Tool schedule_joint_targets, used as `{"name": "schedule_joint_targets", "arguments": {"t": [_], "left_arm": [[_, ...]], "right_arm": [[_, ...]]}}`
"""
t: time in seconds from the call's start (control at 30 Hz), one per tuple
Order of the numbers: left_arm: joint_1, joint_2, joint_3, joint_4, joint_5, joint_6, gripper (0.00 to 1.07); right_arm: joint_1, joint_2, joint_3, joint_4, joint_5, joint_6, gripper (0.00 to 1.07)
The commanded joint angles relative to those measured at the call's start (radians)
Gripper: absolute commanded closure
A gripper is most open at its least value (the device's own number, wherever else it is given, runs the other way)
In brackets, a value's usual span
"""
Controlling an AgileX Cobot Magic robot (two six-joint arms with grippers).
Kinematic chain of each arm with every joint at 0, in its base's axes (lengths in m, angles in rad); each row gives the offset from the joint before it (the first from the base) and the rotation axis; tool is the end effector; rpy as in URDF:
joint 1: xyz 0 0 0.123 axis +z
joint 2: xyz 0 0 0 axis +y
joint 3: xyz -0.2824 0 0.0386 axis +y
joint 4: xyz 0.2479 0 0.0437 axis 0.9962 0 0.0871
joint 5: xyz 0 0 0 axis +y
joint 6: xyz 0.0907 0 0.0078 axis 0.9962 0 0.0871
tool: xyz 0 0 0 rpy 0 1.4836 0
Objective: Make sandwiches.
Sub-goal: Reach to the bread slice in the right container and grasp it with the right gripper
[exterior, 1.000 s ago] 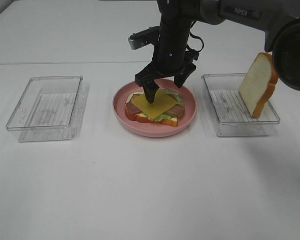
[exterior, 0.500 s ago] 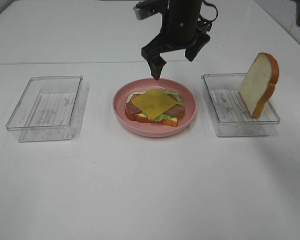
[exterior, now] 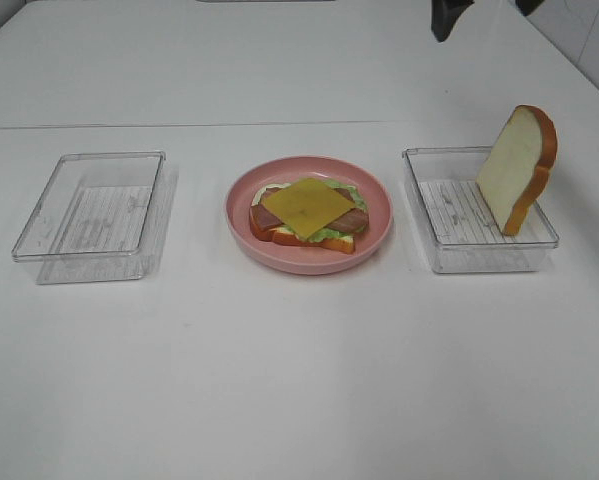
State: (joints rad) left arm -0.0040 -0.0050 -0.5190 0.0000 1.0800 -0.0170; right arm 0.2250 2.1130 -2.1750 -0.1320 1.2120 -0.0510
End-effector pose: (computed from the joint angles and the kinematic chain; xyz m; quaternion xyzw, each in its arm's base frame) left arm -0.0087 0.0000 0.2808 -0.0055 0.8520 -0.0055 0.5235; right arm 0.4583 0.0934 0.3251 -0.1397 0.9557 -0.0436 0.2555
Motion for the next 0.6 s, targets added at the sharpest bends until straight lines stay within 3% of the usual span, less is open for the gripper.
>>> {"name": "schedule_joint_targets", "arguments": {"t": [0.03,0.27,0.6], "left_arm": [[0.002,-0.012,0.003,0.000,-0.007,-0.002,0.07],[0.002,-0.012,0.003,0.000,-0.007,-0.002,0.07],[0.002,-0.012,0.003,0.000,-0.007,-0.002,0.07]], "right_arm": [[-0.045,-0.012,0.001,0.003,0.120,0.018,0.08],[-0.144,-0.017,0.088,0.036,0.106,0.028,0.08],[-0.182,-0.012,0.233,0.050,0.014,0.058,0.08]]}}
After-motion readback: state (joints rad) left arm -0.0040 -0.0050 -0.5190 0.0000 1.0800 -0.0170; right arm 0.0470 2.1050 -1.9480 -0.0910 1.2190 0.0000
